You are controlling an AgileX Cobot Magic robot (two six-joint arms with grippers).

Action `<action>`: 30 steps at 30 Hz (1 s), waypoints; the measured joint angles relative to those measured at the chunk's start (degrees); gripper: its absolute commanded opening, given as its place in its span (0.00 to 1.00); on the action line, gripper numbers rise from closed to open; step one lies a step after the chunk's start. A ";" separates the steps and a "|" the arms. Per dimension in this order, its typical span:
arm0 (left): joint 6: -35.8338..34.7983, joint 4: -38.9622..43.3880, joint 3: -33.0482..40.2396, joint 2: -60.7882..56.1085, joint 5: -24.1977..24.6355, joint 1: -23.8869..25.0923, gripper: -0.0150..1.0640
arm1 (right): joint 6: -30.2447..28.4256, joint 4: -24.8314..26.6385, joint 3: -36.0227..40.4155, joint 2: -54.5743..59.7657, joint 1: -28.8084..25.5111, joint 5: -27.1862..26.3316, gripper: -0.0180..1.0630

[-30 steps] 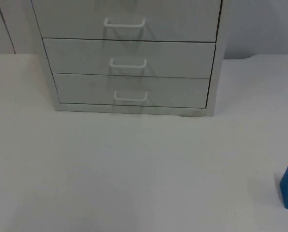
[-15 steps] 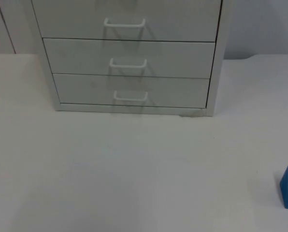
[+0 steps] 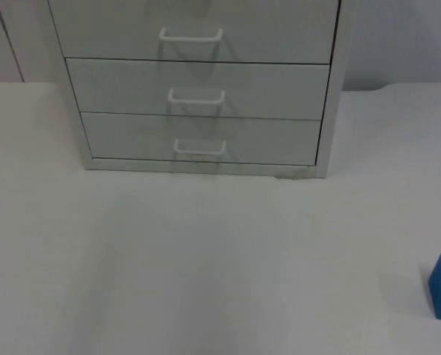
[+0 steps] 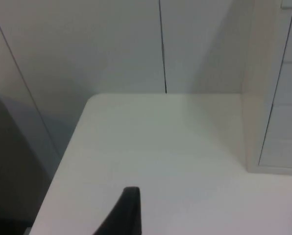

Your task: Open the drawer with the left hand, place the block into the drawer with the right hand, then close the drawer with the left hand.

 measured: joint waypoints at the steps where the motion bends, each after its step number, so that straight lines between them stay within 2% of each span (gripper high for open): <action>1: 0.00 0.00 -0.61 1.25 -0.32 0.00 0.98 | 0.00 0.00 -0.45 0.65 0.00 -0.14 0.99; 5: 0.16 0.00 -1.51 4.84 -0.85 0.00 0.98 | 0.11 0.00 -1.12 2.02 0.00 0.19 0.99; 12: 1.17 0.00 -1.60 9.30 -1.44 0.00 0.98 | 1.01 0.00 -1.88 5.18 0.00 6.71 0.99; 18: 1.28 0.04 -1.60 9.39 -1.59 -0.59 0.98 | 2.16 0.00 -5.00 10.03 0.00 8.69 0.99; 23: 1.28 0.04 -1.60 9.39 -1.59 -1.77 0.98 | 2.73 0.11 -7.91 15.00 0.00 8.01 0.99; 30: 1.28 0.04 -1.60 9.39 -1.59 -1.77 0.98 | 2.83 0.11 -8.29 17.00 0.00 3.43 0.99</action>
